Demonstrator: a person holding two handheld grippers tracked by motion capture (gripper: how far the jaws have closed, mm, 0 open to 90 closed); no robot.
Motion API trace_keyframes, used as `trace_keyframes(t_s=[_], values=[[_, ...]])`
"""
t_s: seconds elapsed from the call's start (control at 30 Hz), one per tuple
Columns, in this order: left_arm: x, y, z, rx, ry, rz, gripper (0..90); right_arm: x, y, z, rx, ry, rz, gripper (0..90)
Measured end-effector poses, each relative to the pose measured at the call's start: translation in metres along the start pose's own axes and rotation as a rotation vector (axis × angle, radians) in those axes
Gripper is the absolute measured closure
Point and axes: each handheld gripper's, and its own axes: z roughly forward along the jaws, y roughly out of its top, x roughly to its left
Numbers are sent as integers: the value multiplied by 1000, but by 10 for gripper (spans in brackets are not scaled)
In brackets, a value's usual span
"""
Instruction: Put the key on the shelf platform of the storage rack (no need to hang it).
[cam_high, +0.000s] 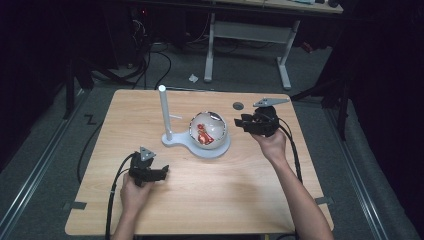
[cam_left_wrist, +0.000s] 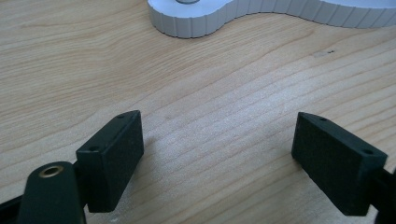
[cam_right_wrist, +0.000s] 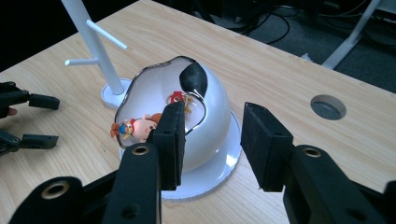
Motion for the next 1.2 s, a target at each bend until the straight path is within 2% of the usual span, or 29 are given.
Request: trace_keyframes(t_s=[0.33,0.47,0.5,0.73,0.9,1.2], values=[[0,0,0,0,0,0,170,-2,-6,-19,-33,-21,2,603],[0,0,0,0,0,0,170,-4,-10,-24,-37,-19,16,602],[0,0,0,0,0,0,170,-6,-13,-27,-40,-19,34,600],[0,0,0,0,0,0,170,-9,-21,-36,-57,-24,53,593],[0,0,0,0,0,0,170,-12,-29,-42,-51,-23,74,578],[0,0,0,0,0,0,170,-13,-36,-55,-76,-34,79,574]])
